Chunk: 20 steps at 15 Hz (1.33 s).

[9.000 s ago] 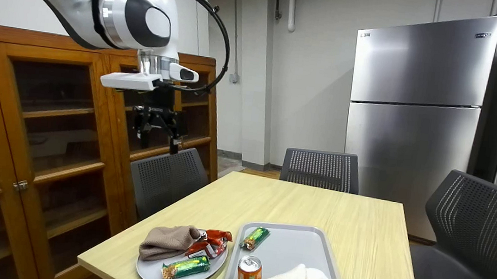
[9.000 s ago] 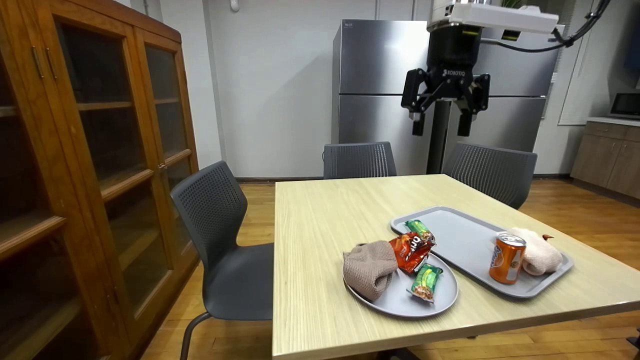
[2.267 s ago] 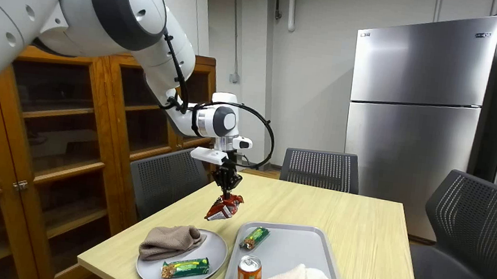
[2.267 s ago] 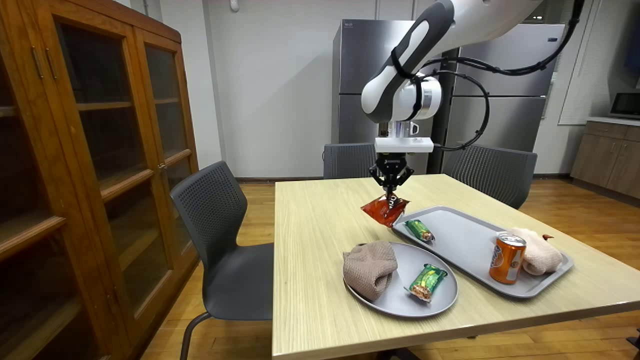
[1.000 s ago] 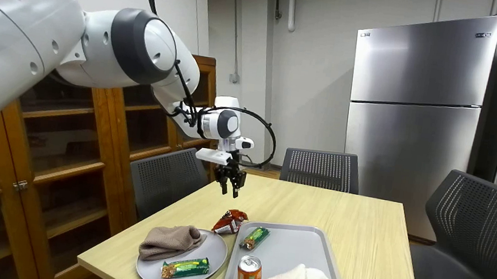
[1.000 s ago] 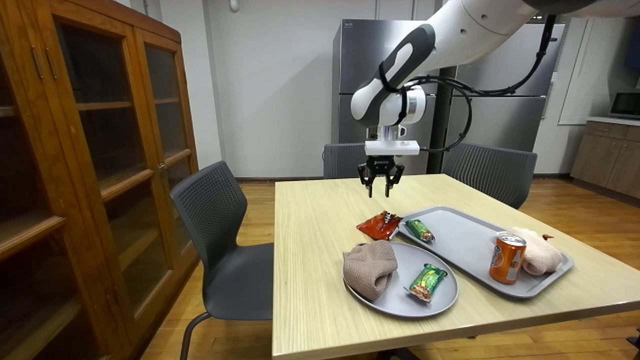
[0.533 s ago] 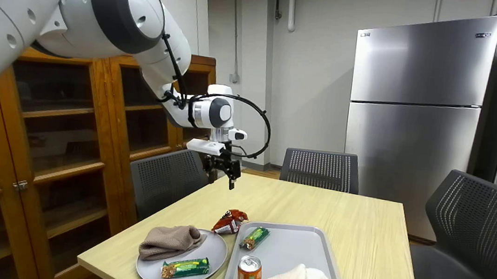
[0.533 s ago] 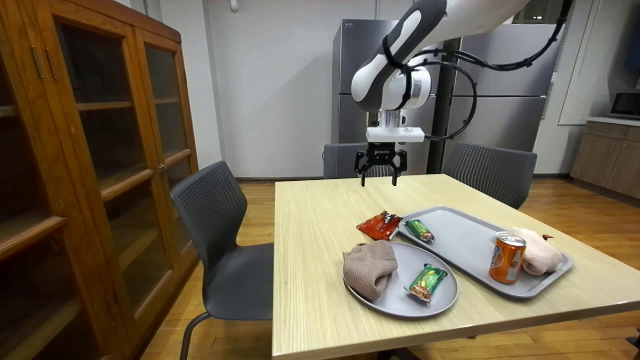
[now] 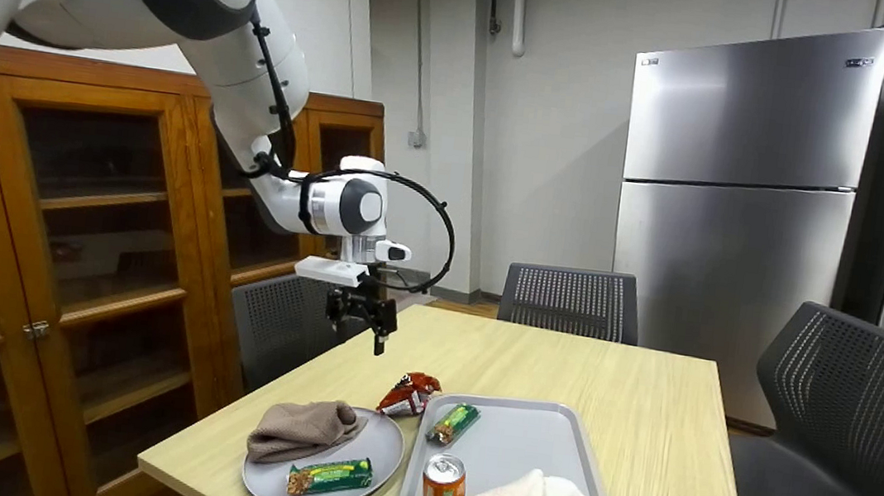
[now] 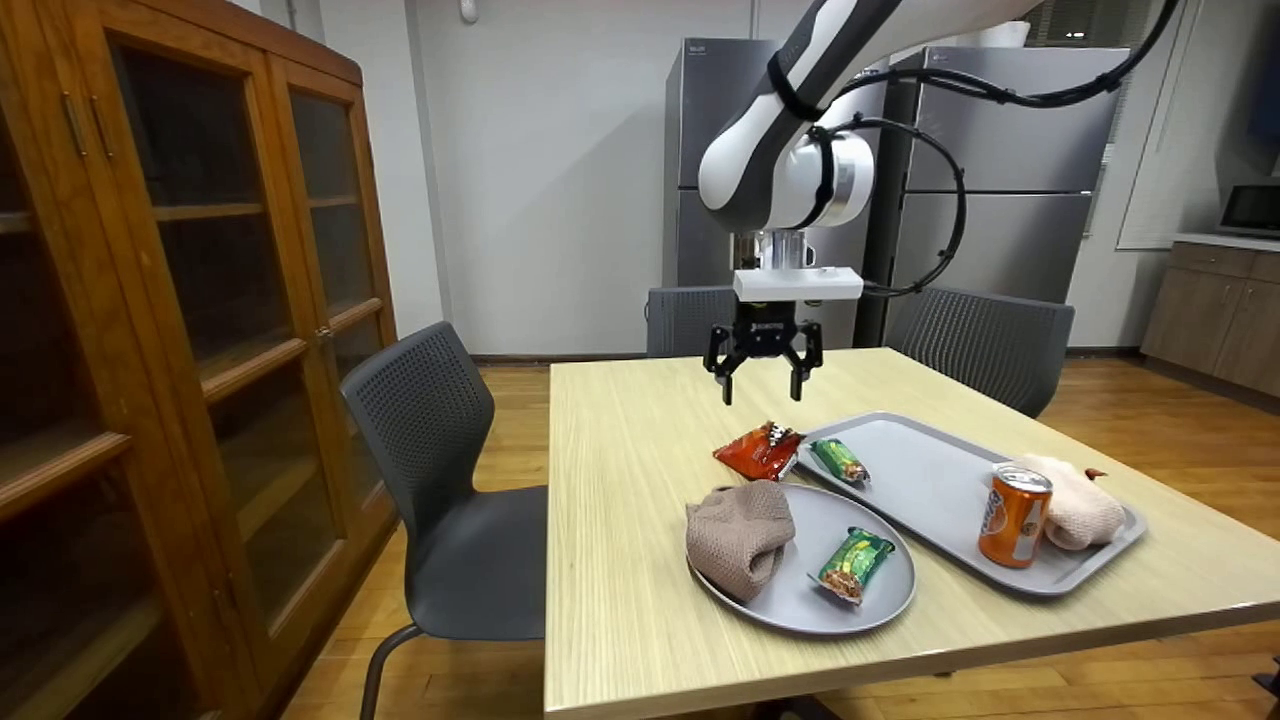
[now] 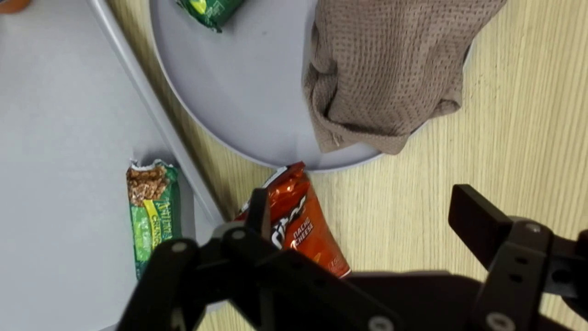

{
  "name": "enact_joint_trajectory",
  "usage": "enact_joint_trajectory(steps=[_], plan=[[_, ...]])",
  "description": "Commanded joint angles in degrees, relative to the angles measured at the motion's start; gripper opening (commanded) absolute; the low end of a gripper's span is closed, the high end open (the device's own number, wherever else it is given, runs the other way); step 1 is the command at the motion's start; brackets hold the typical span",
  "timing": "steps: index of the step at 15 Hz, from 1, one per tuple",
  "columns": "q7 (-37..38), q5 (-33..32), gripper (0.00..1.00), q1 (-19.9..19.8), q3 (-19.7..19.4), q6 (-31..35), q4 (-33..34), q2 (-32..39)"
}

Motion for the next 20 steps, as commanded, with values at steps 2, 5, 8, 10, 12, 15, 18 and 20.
enact_joint_trajectory(steps=[2, 5, 8, 10, 12, 15, 18, 20], plan=[[0.19, -0.90, 1.00, 0.21, 0.57, 0.47, -2.69, -1.18], [0.20, -1.12, 1.00, 0.48, 0.61, 0.91, -4.19, -2.01], [0.20, -1.13, 1.00, 0.47, 0.62, 0.96, -4.44, -2.30], [1.99, -1.00, 1.00, 0.95, 0.30, 1.60, -5.06, -2.50], [4.04, 0.71, 1.00, 1.01, 0.81, 2.13, -6.57, -2.86], [5.56, 2.85, 1.00, 1.04, 1.57, 3.49, -8.74, -2.78], [7.34, 4.79, 1.00, 1.22, 1.87, 6.68, -10.62, -2.43], [9.85, 6.34, 1.00, 1.51, 1.75, 8.70, -11.10, -1.75]])
